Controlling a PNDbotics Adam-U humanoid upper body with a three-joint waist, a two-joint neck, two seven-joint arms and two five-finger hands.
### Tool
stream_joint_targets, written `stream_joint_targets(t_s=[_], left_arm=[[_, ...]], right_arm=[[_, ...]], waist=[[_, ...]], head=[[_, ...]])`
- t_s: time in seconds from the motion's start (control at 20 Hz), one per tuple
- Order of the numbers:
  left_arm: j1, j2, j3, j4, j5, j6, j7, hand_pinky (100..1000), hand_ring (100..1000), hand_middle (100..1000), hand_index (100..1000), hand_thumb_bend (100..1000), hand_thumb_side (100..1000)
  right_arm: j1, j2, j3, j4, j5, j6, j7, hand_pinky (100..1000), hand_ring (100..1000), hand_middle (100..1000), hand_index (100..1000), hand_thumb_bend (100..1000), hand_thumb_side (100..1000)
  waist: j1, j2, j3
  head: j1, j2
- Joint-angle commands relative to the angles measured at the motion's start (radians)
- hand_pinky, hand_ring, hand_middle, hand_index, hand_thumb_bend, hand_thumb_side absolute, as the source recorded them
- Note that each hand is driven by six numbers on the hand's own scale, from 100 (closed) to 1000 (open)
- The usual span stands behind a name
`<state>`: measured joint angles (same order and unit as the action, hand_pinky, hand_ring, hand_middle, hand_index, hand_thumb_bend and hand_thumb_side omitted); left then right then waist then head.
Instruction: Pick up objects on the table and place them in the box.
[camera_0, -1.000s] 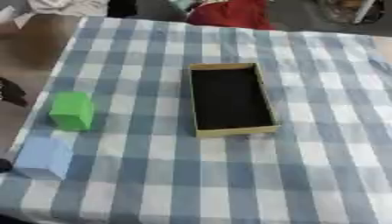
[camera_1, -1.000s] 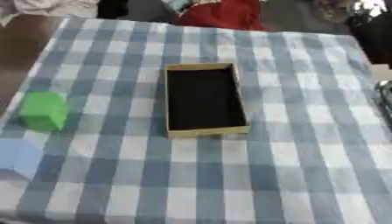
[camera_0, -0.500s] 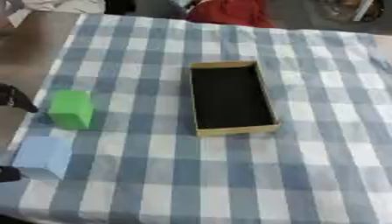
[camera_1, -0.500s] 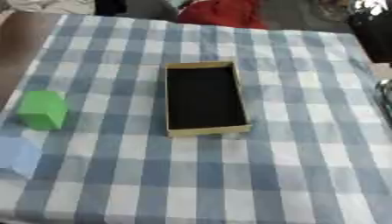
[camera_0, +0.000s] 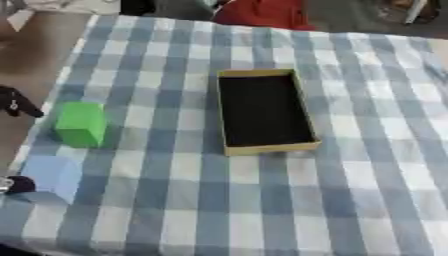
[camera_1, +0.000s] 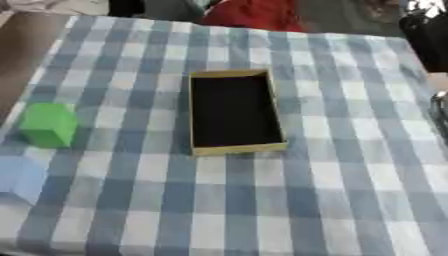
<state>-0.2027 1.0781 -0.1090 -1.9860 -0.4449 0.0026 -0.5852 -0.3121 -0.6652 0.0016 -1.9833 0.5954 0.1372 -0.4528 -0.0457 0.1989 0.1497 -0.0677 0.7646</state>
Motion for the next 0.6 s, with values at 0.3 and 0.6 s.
stream_joint_targets(t_s=[0.3,0.6], left_arm=[[-0.016,0.017,-0.015,-0.014,-0.005,0.031,-0.032,779,746,788,887,688,509],[-0.016,0.017,-0.022,-0.014,0.035,0.041,-0.088,818,803,818,900,688,526]], right_arm=[[-0.015,-0.019,-0.005,-0.017,-0.008,0.0,0.0,846,832,860,847,100,1000],[-0.017,-0.018,-0.005,-0.017,-0.011,0.001,-0.005,845,830,859,846,100,1000]], waist=[[0.002,-0.005,-0.003],[0.002,0.002,-0.004]], head=[[0.0,0.005],[0.0,0.005]])
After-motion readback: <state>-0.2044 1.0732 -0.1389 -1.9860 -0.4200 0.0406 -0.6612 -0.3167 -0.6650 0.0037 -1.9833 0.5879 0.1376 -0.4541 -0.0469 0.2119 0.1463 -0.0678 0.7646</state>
